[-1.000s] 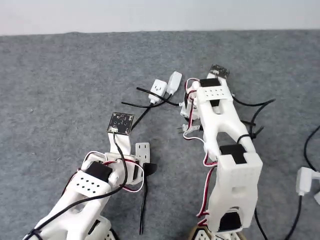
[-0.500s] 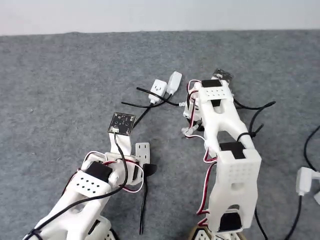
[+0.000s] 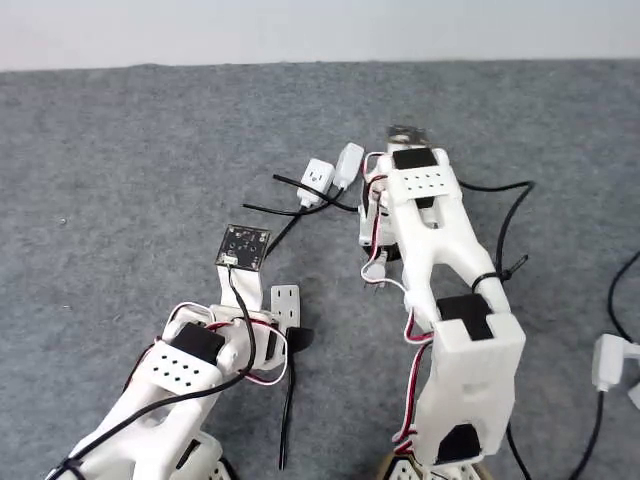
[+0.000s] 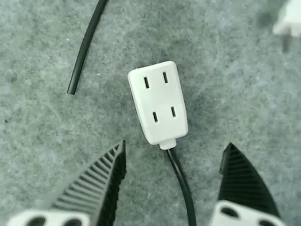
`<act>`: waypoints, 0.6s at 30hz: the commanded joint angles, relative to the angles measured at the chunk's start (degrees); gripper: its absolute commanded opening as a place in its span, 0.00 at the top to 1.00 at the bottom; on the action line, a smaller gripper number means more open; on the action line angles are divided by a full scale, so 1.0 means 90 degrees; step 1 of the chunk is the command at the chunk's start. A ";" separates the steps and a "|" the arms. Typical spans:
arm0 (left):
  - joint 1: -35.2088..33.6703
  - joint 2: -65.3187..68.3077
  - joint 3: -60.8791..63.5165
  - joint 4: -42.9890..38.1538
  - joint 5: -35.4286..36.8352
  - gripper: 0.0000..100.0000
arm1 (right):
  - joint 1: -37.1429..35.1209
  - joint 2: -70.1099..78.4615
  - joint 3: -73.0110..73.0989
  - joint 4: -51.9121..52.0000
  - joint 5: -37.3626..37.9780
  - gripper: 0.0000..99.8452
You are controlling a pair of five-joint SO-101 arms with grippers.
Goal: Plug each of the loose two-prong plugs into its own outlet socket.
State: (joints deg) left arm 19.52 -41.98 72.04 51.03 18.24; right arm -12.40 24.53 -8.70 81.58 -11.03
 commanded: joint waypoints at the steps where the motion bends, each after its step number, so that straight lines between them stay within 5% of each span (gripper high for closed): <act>1: -0.0059 -0.0107 -0.0220 0.0020 0.0234 0.69 | -0.0308 -0.0806 0.0508 -0.0200 0.0469 0.99; 13: -0.0527 -0.0098 -0.0181 -0.0283 0.0371 0.69 | -0.0737 -0.2525 0.3653 -0.2437 0.0830 0.99; 18: -0.0791 -0.0098 -0.0142 -0.0254 0.0371 0.69 | -0.0562 -0.2037 0.3780 -0.2994 0.2129 0.99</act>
State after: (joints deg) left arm 13.80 -41.98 72.04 49.80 21.05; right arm -18.37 5.80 25.85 56.88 1.80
